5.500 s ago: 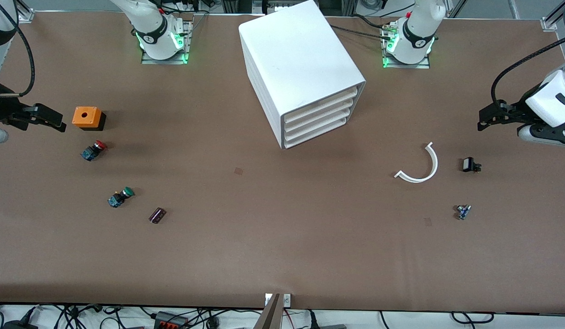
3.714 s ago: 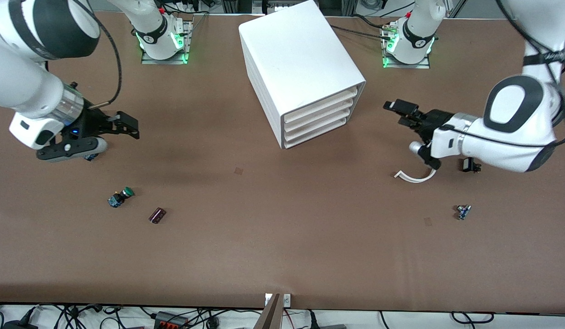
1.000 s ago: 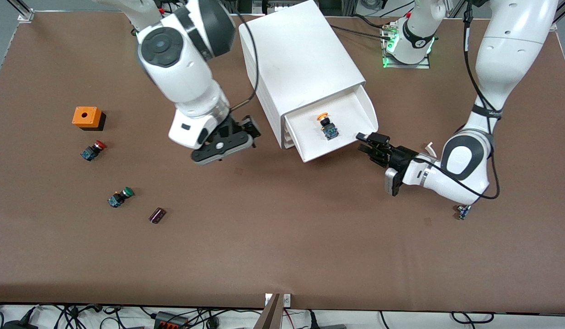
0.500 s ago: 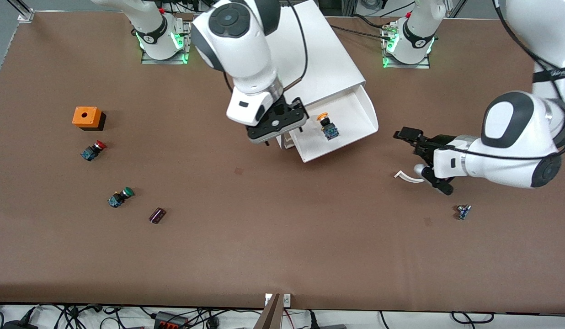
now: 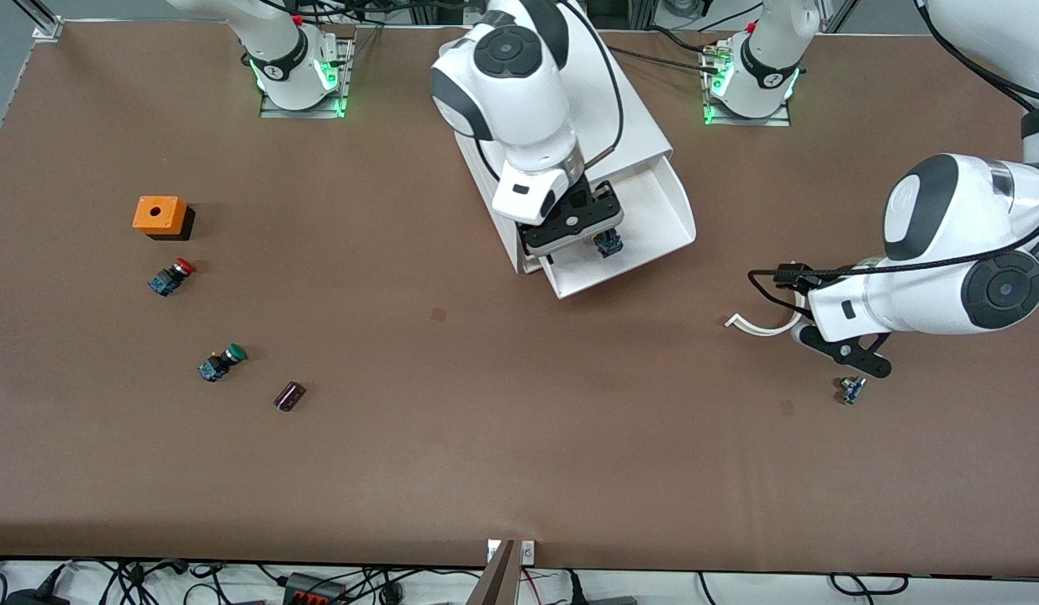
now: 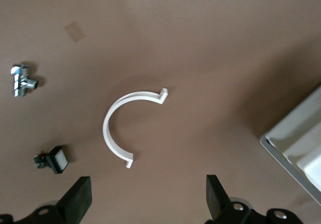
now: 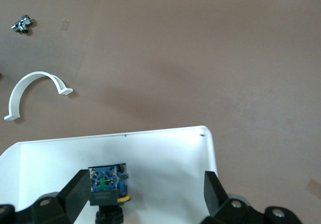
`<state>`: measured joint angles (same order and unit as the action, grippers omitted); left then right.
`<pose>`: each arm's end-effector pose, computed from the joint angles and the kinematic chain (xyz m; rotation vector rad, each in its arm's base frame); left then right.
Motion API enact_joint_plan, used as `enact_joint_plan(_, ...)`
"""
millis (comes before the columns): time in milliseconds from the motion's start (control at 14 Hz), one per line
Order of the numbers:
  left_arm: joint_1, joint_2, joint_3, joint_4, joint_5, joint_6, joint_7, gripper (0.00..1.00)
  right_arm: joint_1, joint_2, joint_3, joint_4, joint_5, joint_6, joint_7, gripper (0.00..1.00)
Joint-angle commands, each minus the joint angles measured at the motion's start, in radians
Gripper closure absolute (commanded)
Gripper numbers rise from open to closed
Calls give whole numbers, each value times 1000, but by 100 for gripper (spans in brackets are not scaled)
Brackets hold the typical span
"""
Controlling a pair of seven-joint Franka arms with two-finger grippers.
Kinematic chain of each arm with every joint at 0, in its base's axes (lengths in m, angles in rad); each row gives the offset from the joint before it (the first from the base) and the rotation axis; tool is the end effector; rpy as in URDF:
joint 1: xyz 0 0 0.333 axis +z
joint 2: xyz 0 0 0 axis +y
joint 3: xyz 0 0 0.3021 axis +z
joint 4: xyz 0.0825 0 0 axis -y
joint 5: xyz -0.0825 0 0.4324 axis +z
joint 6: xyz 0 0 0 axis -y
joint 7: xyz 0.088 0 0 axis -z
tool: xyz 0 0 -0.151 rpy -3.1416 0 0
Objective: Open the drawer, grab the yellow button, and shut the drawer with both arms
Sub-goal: 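Lift the blue button out of the open drawer with the right gripper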
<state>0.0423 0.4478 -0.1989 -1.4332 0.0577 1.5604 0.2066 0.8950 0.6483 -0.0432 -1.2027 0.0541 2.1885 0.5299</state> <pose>0.6730 -0.0827 0.3498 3.0147 -0.5580 -0.4806 0.5307 0.6246 0.3707 -2.8510 -0.4474 -0.3567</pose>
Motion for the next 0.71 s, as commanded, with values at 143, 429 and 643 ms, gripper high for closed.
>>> enact_joint_plan(143,-19,23,-4,34,33,-2,-55,0,55,85,-17,86,-60,-4,94,0)
enact_joint_plan(429,-19,23,-4,34,34,-2,-53,0,93,102,-15,87,-128,-1,156,0)
enact_joint_plan(643,-19,23,-2,36,31,-3,-53,0,93,106,-15,87,-131,4,156,2)
